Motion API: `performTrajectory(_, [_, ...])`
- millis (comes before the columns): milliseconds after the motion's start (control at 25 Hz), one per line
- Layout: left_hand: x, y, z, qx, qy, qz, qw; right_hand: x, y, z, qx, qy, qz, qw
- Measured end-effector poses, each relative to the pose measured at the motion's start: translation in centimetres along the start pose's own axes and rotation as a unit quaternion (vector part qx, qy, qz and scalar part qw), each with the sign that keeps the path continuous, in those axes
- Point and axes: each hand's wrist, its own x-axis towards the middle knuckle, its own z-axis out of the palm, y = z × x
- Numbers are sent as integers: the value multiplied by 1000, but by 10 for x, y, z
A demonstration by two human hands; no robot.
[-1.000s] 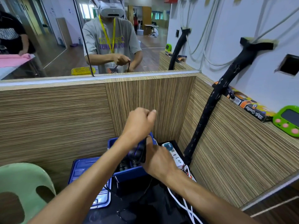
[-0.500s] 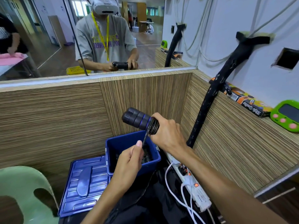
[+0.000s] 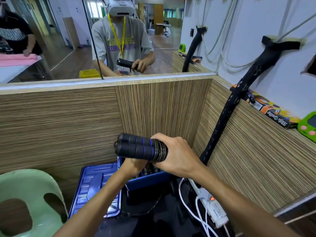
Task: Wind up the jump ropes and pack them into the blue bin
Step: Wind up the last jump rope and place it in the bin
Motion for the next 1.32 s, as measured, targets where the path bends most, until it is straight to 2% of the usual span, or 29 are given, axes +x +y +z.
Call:
performTrajectory(80, [18, -10, -9, 130, -41, -31, 990, -8, -4, -3, -6, -41, -33, 999])
performTrajectory(120, [22, 7, -15, 217, -55, 10, 975, -13, -5, -3, -21, -63, -39, 997])
performTrajectory(160, [27, 26, -19, 290, -50, 102, 950, -19, -5, -3, -48, -85, -39, 994])
performTrajectory(240, [21, 79, -26, 402, -57, 246, 880, -29, -4, -4, -123, -111, -24, 986])
performTrajectory(280, [15, 109, -31, 449, -53, 280, 847, -33, -2, -4, -159, -114, -13, 981])
performTrajectory(320, [23, 106, -31, 481, -47, 321, 815, -36, -1, -3, -190, -116, -4, 975])
performTrajectory(440, [14, 134, -20, 563, -52, 309, 765, -34, 3, 6, -242, -113, 24, 963])
performTrajectory(520, [5, 154, -9, 581, -18, 298, 757, -28, 10, 6, -254, -106, 81, 958])
performTrajectory(640, [-13, 159, 8, 552, 10, 252, 795, -21, 26, 4, -229, -80, 180, 953])
performTrajectory(720, [-24, 158, 19, 505, 35, 219, 834, -19, 35, 4, -215, -36, 196, 956])
performTrajectory(840, [-40, 143, 34, 363, 82, 185, 909, -13, 42, -3, -232, 28, 188, 954])
performTrajectory(960, [-54, 131, 35, 163, 104, 154, 969, -3, 44, -17, -215, 68, 199, 954])
performTrajectory(1040, [-50, 127, 35, 69, 115, 108, 985, 1, 44, -16, -207, 78, 185, 958])
performTrajectory(1120, [-45, 125, 34, 40, 120, 74, 989, 5, 45, -14, -194, 85, 180, 961])
performTrajectory(1320, [-48, 127, 24, 106, 103, 120, 982, 3, 41, -13, -192, 38, 157, 968])
